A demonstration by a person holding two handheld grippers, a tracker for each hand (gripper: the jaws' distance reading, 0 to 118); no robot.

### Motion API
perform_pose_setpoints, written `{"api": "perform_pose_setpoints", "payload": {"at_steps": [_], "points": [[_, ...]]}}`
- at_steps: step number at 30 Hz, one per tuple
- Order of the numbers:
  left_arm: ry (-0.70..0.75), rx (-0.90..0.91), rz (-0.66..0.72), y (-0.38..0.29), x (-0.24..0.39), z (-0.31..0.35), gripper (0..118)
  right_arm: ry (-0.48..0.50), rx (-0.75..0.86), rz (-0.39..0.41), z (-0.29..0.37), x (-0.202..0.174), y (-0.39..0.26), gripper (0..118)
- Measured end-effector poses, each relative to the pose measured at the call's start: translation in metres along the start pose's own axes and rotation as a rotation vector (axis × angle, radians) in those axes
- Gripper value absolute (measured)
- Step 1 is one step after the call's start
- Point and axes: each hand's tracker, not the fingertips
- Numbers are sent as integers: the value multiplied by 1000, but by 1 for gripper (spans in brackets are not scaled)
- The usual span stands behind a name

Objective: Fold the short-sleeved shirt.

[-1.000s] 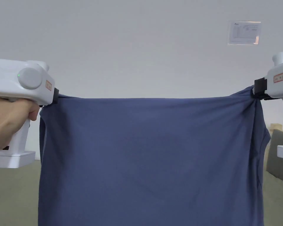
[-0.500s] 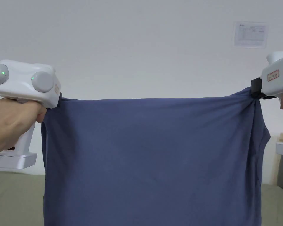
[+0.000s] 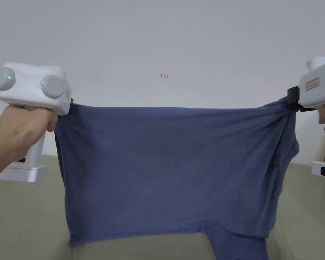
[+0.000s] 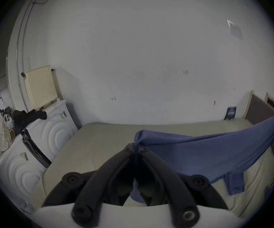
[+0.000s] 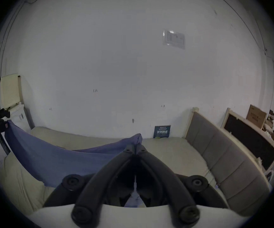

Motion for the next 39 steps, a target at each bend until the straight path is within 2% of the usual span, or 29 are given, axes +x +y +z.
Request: {"api": "perform_pose_setpoints", "payload": {"at_steps": [3, 5, 6, 9, 10, 15, 16, 21, 25, 27, 29, 31, 39], "points": [[-40, -30, 5, -44, 2, 2, 0, 16, -56, 13, 10, 7, -48, 1], [-73, -67, 12, -77, 0, 5, 0, 37, -87, -9, 25, 14, -82, 1], [-77, -97, 1, -97, -1, 8, 0, 56, -96, -47, 35, 20, -102, 1], [-105, -131, -21, -148, -5, 26, 0, 68, -160, -30, 65, 26, -149, 1], [-124, -152, -38, -166, -7, 35, 0, 70, -197, 0, 79, 27, -167, 1], [-165, -208, -24, -257, -29, 94, 0, 108, -244, -5, 155, 29, -258, 1], [-171, -222, -4, -272, -33, 103, 0, 109, -286, 14, 166, 28, -271, 1], [-206, -277, 29, -349, -61, 166, 0, 131, -307, -3, 237, 29, -346, 1], [-186, -303, 4, -407, -75, 201, 0, 145, -342, -3, 281, 30, -394, 1], [-185, -332, 39, -429, -85, 216, 0, 157, -351, -14, 303, 33, -411, 1], [-202, -347, 88, -446, -94, 229, 0, 161, -358, -61, 318, 37, -424, 1], [-199, -357, 112, -457, -101, 239, 0, 169, -364, -66, 327, 38, -435, 1], [-222, -386, 134, -474, -102, 249, 0, 158, -414, -107, 315, 42, -464, 1]]}}
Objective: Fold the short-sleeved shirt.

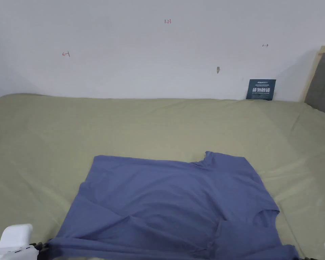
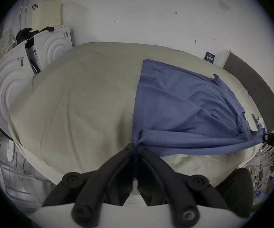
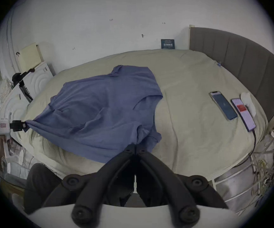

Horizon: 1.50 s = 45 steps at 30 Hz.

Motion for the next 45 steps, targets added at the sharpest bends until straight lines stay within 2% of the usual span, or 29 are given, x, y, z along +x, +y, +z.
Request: {"api": "perform_pose_setpoints", "payload": {"at_steps": [1, 2, 3, 4, 5, 6, 9, 12, 13, 14, 15, 16, 17, 18, 19, 20, 22, 24, 27, 32, 34, 35, 36, 37, 38, 44, 45], "points": [[-2, 6, -4, 0, 1, 0, 1, -3, -4, 6, -2, 0, 0, 2], [-1, 8, -11, -1, 3, -1, 3, 2, -9, 5, -3, 1, 0, 9], [-1, 6, -13, 0, 3, -2, 17, 5, -17, 1, -3, -1, 1, 40], [0, 4, -14, 0, 3, -1, 52, -7, -23, -5, -3, -2, 2, 76], [15, 2, -18, 1, 3, 0, 93, -25, -19, -10, -3, -2, 3, 106], [17, 1, -15, 1, 6, 4, 118, -24, -3, -19, 1, -1, 5, 117], [36, 145, 30, 8, 16, 29, 118, -1, 97, -62, 17, -9, 19, 117], [13, 252, 27, 16, 32, 56, 116, -18, 184, -40, 33, -25, 35, 116], [18, 273, 16, 18, 40, 65, 110, -17, 207, -19, 38, -32, 39, 115], [33, 322, 7, 17, 47, 77, 95, -36, 251, 4, 43, -40, 40, 108], [37, 374, -4, 16, 53, 85, 51, -52, 296, 23, 49, -46, 39, 76], [47, 392, -25, 16, 59, 91, 6, -67, 338, 48, 54, -52, 37, 30], [48, 404, -51, 17, 64, 95, 0, -86, 357, 71, 58, -57, 37, 1], [63, 434, -38, 14, 65, 100, 0, -101, 369, 70, 58, -60, 35, 1], [36, 427, -38, 14, 66, 104, 0, -136, 451, 51, 64, -64, 37, 1], [15, 410, -51, 16, 66, 106, 0, -96, 387, 63, 65, -65, 39, 1], [28, 423, -65, 14, 68, 108, 0, -76, 377, 49, 69, -66, 44, 1], [64, 421, -88, 12, 66, 108, 0, -86, 385, 50, 67, -65, 35, 1], [56, 369, -44, 8, 50, 101, 0, -89, 384, 43, 68, -62, 28, 1], [43, 124, 38, -11, 6, 52, 0, -90, 319, 43, 55, -51, 17, 1], [-13, 28, 60, -13, -11, 33, 0, -94, 287, 55, 52, -48, 17, 1], [-18, -26, 98, -15, -18, 24, 13, -92, 277, 55, 47, -46, 10, 1], [-5, -45, 127, -18, -22, 19, 67, -87, 261, 59, 45, -44, 9, 1], [-38, -62, 133, -19, -28, 11, 106, -83, 244, 66, 44, -43, 9, 1], [-65, -108, 151, -19, -31, 2, 117, -85, 239, 65, 43, -42, 9, 1], [5, -136, 137, -15, -38, -28, 114, -50, 161, 38, 31, -32, -6, 1], [-16, -139, 139, -14, -39, -28, 106, -59, 144, 45, 29, -30, -8, 1]]}}
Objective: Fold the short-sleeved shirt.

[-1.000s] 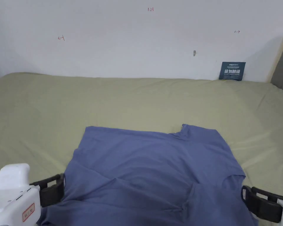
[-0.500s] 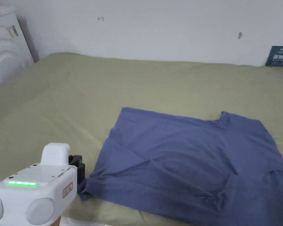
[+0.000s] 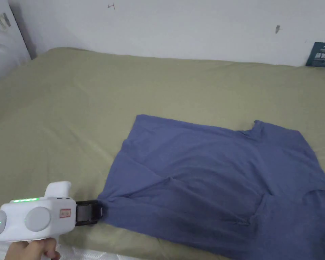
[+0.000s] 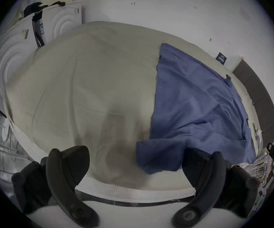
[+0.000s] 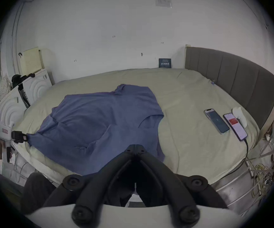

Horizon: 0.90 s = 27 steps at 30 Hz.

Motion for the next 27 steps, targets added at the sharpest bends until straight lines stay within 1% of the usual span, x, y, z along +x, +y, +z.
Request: {"api": "perform_pose_setpoints", "payload": {"at_steps": [1, 2, 3, 4, 6, 9, 11, 12, 13, 14, 15, 16, 19, 20, 21, 22, 23, 24, 25, 27], "points": [[-19, -1, 3, 2, 3, -2, 92, 0, -13, 9, -1, 2, -2, 1], [-30, -3, 3, 3, 6, 0, 69, -1, -29, 11, -4, 3, -7, 1], [-32, 0, -1, 2, 8, 2, 16, -4, -46, 8, -5, 5, -10, 1], [-35, 9, -7, 2, 10, 5, 2, -4, -60, 4, -6, 9, -12, 1], [-83, 34, -2, 1, 16, 7, 2, -9, -83, 2, -8, 12, -15, 1], [-64, 20, -17, 1, 28, 13, 2, -11, -112, -13, -11, 22, -21, 1], [-50, 23, -24, 0, 32, 16, 2, 8, -155, -14, -16, 26, -24, 1], [-47, 23, -21, 0, 33, 17, 2, 23, -179, -16, -17, 28, -25, 10], [-50, 21, -24, 0, 37, 20, 2, 56, -206, -27, -20, 29, -28, 38], [-46, 22, -31, -1, 40, 21, 2, 89, -249, -31, -27, 29, -29, 79], [-35, 21, -38, -1, 42, 22, 2, 113, -288, -49, -32, 30, -33, 114], [-34, 18, -44, -2, 44, 23, 2, 127, -293, -53, -33, 29, -35, 118], [-21, 22, -63, -1, 49, 28, 2, 97, -319, 4, -44, 24, -42, 118], [-21, 19, -65, -1, 50, 28, 2, 86, -321, 14, -46, 23, -45, 117], [-19, 19, -64, 1, 48, 26, 2, 96, -327, 16, -49, 24, -47, 116], [-17, 18, -62, 1, 47, 26, 2, 100, -327, 14, -53, 25, -48, 113], [-16, 16, -62, 1, 48, 26, 2, 123, -336, 4, -53, 27, -47, 99], [-18, 15, -62, 0, 48, 26, 2, 135, -340, -5, -52, 28, -46, 50], [-17, 11, -62, 2, 45, 24, 2, 135, -360, 7, -52, 26, -44, 4], [-17, 10, -60, 3, 44, 24, 2, 90, -309, 76, -48, 24, -41, 5]]}}
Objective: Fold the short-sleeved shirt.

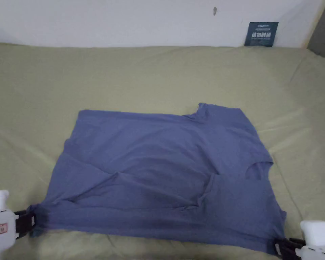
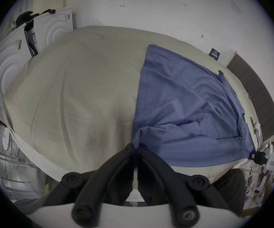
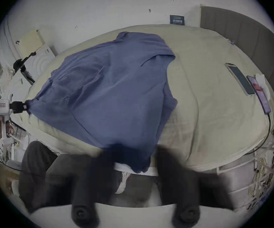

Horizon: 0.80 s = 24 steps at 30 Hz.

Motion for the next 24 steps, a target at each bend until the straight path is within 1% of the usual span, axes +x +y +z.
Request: {"api": "perform_pose_setpoints", "payload": {"at_steps": [1, 4, 6, 11, 14, 15, 18, 21, 24], "points": [[-5, -1, 2, 0, -1, 1, 2, 33, -30, -23, 2, 4, 5, 5], [-12, 5, 1, 6, -5, 4, 2, 39, 8, -50, 12, 8, 15, 5], [-32, 12, -2, 13, -5, 8, 2, 42, 36, -52, 20, 10, 30, 5], [-47, 36, -64, 48, 6, 13, 2, 48, 86, -25, 27, 11, 78, 5], [-45, 55, -84, 80, 13, 7, 2, 29, 115, 7, 18, 15, 120, 5], [-49, 61, -86, 91, 15, 4, 2, 23, 121, 10, 17, 11, 132, 5], [-52, 72, -96, 121, 22, -6, 2, 26, 123, -8, 3, 19, 168, 5], [-53, 82, -109, 147, 29, -18, 2, 14, 103, 19, -16, 20, 195, 5], [-52, 81, -118, 168, 35, -38, 2, 13, 75, 5, -41, 27, 214, 5]]}}
